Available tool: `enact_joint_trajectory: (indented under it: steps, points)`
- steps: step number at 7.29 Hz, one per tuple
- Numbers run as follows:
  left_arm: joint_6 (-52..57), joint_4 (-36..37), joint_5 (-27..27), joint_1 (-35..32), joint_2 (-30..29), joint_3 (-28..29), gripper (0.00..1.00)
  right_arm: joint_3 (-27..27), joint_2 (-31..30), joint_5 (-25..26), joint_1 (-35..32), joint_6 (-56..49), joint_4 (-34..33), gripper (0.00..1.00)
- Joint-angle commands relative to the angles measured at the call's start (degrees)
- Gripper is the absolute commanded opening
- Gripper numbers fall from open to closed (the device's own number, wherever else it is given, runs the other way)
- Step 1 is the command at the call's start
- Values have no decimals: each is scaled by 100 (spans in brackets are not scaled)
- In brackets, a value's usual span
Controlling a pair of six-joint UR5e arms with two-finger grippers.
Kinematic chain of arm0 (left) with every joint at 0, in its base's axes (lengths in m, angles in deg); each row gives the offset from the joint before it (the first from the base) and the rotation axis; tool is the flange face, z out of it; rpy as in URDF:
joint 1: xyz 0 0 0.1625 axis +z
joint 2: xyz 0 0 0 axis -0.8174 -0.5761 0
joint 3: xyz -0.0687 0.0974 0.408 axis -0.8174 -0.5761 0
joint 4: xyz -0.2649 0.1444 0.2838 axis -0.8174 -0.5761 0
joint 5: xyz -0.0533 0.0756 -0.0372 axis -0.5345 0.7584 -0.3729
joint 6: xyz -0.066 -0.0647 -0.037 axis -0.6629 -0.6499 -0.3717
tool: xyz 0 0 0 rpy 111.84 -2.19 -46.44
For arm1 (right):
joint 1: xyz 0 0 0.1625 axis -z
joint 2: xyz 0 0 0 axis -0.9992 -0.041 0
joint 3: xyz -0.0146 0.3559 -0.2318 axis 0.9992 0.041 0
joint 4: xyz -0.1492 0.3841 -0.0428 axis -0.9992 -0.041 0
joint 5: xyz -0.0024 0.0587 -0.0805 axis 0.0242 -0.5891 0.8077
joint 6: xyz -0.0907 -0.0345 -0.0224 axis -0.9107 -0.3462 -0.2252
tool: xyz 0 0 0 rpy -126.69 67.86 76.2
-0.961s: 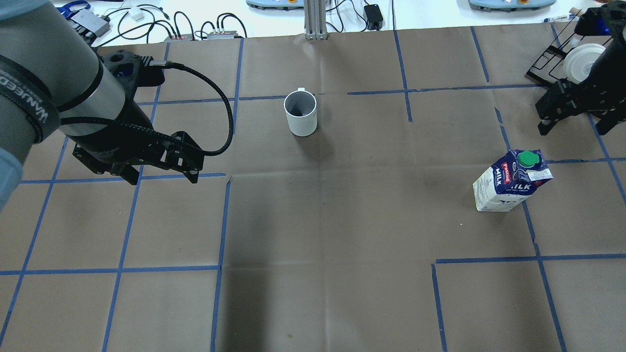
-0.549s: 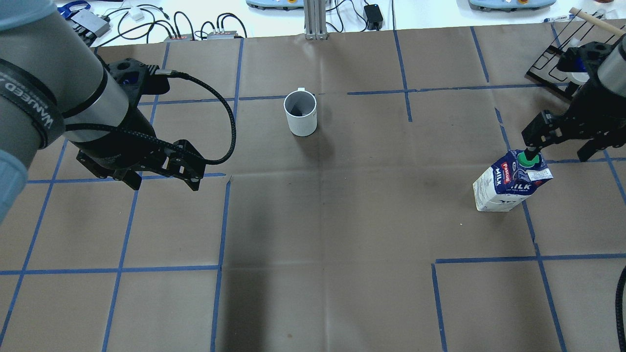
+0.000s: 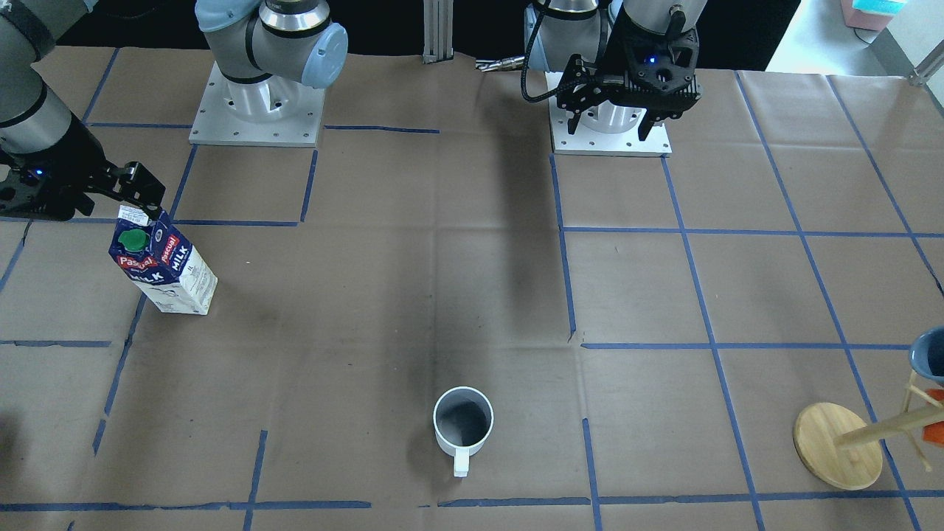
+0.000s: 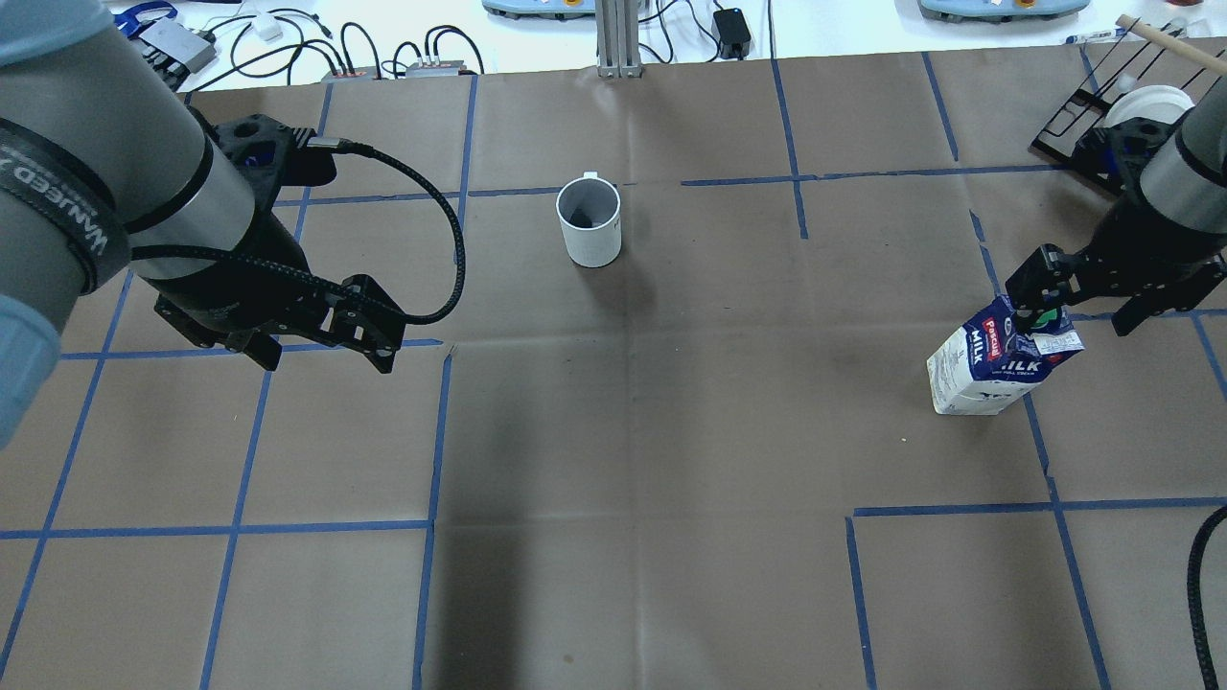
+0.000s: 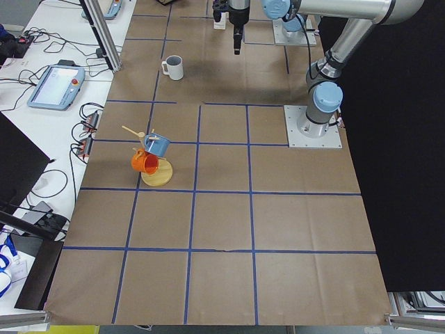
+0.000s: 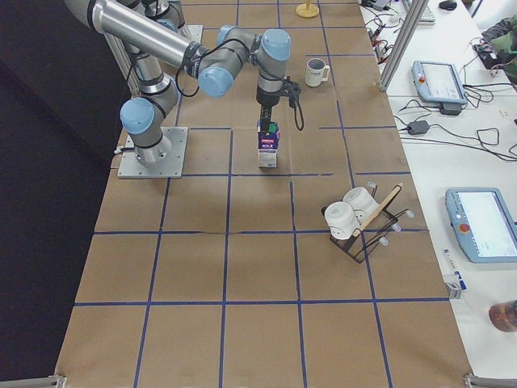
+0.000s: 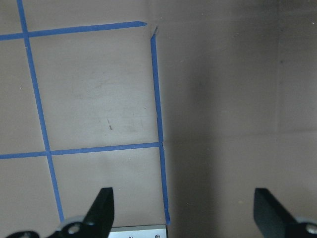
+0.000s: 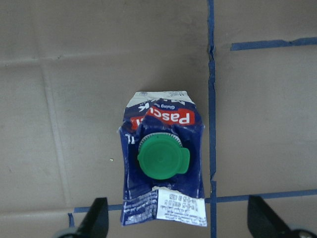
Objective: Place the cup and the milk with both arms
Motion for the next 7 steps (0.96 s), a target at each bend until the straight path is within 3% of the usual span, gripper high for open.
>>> enact_joint_trajectory:
  steps: [1,3,7]
  points:
    - [-72,25,-4,0,-34,32,100,-64,109,-30,-7,27,-492,100]
    - [-143,234,-4,0,-60,-37,100,-222,381,-127,-7,219,-810,100]
    - [-46,402,-13,-9,36,-56,100,-301,496,-101,-15,221,-819,100]
